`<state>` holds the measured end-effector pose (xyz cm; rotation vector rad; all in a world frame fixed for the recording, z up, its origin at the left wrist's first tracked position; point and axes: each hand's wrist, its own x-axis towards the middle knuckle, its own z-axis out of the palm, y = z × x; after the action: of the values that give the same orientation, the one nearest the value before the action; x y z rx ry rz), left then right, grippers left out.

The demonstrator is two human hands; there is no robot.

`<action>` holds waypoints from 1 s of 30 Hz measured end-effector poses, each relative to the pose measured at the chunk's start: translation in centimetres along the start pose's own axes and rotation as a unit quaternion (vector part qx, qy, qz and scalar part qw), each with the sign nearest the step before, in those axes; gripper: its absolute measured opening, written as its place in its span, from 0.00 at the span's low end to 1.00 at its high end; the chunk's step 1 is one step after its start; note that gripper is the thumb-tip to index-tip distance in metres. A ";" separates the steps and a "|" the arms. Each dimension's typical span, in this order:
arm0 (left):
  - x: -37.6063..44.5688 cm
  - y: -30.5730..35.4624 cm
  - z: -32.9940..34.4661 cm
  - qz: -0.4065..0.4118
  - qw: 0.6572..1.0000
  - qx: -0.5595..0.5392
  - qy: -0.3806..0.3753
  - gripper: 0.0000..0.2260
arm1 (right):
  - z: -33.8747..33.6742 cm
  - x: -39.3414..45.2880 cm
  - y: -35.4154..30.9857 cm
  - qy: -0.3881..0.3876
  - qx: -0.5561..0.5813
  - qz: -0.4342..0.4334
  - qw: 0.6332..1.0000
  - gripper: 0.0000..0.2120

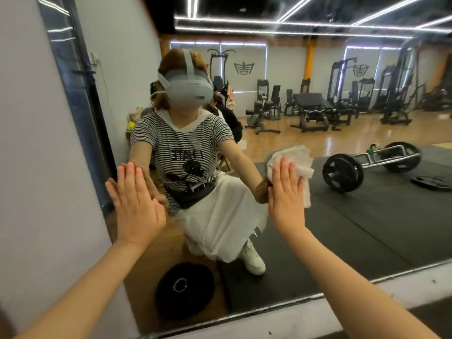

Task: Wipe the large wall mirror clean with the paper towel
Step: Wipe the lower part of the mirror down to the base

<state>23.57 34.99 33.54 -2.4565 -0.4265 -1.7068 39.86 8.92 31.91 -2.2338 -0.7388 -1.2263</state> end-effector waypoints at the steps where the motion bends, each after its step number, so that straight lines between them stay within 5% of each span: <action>1: 0.2 1.9 0.1 -0.002 1.000 -0.016 -0.001 0.32 | -0.2 0.0 0.0 -0.006 0.000 -0.002 1.000 0.29; 6: 2.2 12.4 1.1 0.185 0.982 -0.040 0.002 0.34 | -1.4 0.1 0.7 0.008 -0.043 -0.054 0.998 0.32; 15: 3.3 15.1 4.9 0.220 0.974 0.050 -0.031 0.32 | -0.9 1.3 4.3 0.034 -0.092 -0.165 0.981 0.33; 30: 2.4 15.3 6.6 0.189 0.974 0.127 0.007 0.37 | 3.2 1.6 6.5 0.145 0.014 -0.222 0.964 0.27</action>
<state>34.85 22.48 34.32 -2.1716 -0.1481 -1.4154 46.85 6.53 30.77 -1.8602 -1.1639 -1.6932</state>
